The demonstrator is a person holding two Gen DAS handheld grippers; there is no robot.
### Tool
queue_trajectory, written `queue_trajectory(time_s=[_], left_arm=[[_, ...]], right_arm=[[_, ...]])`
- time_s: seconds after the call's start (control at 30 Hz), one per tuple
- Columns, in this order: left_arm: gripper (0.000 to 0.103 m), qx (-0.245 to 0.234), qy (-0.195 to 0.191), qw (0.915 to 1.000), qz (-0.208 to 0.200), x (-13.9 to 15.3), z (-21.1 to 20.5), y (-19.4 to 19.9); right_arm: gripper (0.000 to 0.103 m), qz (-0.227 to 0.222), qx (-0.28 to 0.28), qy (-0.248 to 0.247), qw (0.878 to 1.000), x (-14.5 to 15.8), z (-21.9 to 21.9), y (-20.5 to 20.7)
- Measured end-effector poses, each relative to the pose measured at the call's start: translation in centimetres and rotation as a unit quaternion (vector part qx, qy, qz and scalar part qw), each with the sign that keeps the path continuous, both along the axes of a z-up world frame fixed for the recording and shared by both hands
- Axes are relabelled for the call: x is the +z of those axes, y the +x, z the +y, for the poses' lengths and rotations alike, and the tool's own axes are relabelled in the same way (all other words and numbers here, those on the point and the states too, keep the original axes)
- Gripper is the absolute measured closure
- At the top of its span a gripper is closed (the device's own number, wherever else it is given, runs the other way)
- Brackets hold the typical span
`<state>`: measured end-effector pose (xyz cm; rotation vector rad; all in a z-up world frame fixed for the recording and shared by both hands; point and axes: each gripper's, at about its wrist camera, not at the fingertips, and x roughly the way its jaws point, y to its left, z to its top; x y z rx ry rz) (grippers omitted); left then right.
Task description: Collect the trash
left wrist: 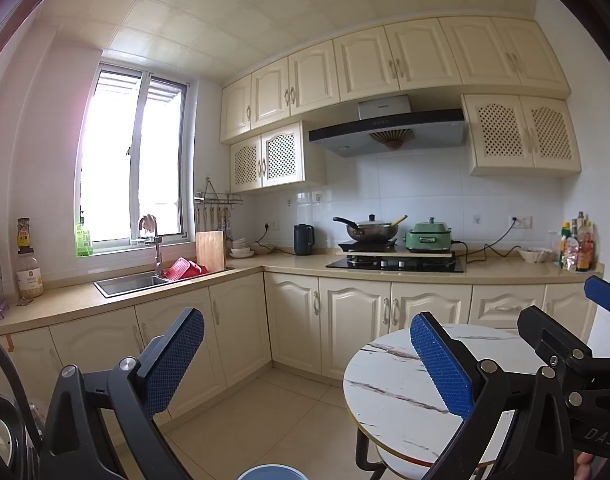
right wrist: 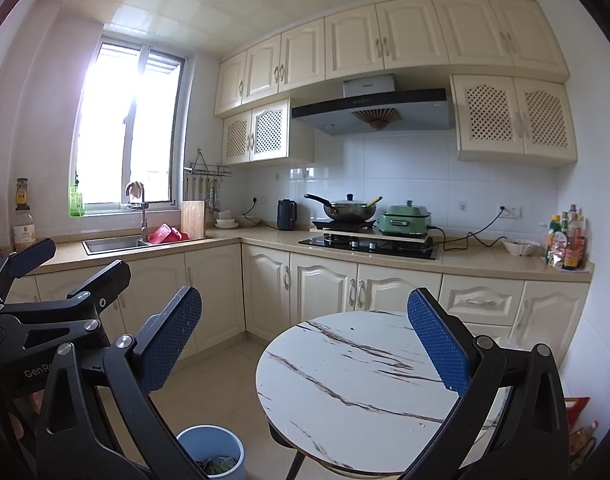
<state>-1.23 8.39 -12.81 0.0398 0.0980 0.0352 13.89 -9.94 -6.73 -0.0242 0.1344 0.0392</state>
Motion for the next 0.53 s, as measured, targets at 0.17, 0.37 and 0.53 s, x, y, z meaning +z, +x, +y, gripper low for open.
queue_trajectory(time_s=[0.17, 0.37, 0.53], left_arm=[[0.001, 0.000, -0.001, 1.0000, -0.001, 0.43, 0.42, 0.00], [0.001, -0.001, -0.001, 1.0000, -0.001, 0.61, 0.62, 0.13], [0.001, -0.001, 0.000, 1.0000, -0.001, 0.70, 0.64, 0.16]], right_arm=[[0.000, 0.000, 0.000, 0.000, 1.000, 0.01, -0.02, 0.01], [0.000, 0.000, 0.000, 0.000, 1.000, -0.05, -0.09, 0.00], [0.000, 0.001, -0.002, 0.000, 1.000, -0.17, -0.19, -0.13]])
